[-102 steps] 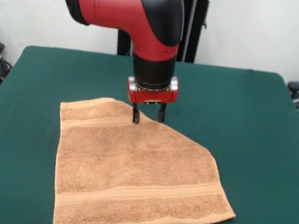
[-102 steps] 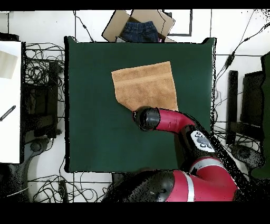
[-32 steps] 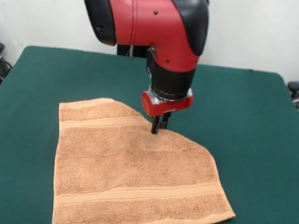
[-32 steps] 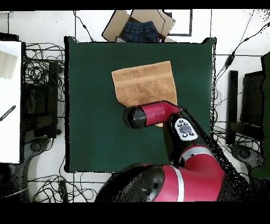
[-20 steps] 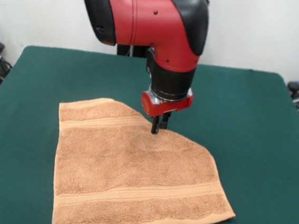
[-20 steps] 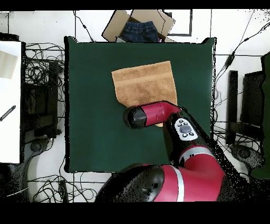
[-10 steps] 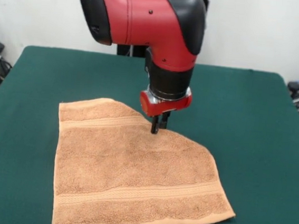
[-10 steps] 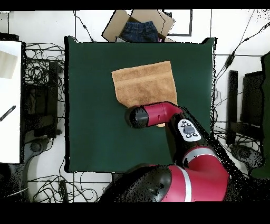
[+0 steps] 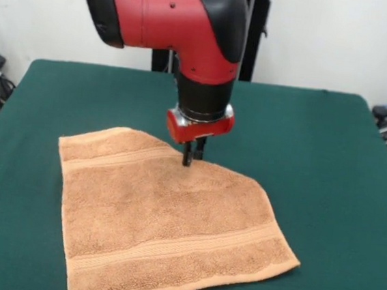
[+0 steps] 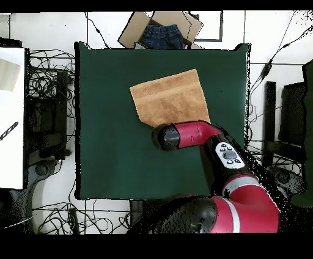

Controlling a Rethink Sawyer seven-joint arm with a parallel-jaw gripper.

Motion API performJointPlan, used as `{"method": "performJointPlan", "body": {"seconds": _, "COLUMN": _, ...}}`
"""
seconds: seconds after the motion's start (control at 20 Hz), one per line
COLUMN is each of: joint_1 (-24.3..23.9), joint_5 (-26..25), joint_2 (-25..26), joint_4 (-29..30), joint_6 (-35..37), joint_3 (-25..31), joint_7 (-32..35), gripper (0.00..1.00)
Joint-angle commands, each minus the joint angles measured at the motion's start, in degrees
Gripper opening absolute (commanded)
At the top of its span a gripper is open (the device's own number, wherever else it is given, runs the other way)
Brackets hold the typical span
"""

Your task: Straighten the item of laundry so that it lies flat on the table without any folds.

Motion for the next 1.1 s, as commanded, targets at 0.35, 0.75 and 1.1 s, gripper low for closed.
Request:
{"method": "performJointPlan", "body": {"seconds": 0.35, "joint_1": -5.56, "joint_5": 1.04, "joint_2": -4.67, "joint_4": 5.53, "joint_6": 5.45, "joint_3": 4.31, "joint_7": -1.71, "gripper": 0.0}}
{"method": "performJointPlan", "body": {"seconds": 0.75, "joint_1": -5.71, "joint_5": 1.36, "joint_2": -5.55, "joint_4": 5.82, "joint_6": 7.08, "joint_3": 4.28, "joint_7": -1.46, "gripper": 0.0}}
{"method": "performJointPlan", "body": {"seconds": 1.1, "joint_1": -5.67, "joint_5": 1.2, "joint_2": -6.06, "joint_4": 5.95, "joint_6": 7.59, "joint_3": 4.36, "joint_7": -1.48, "gripper": 0.0}}
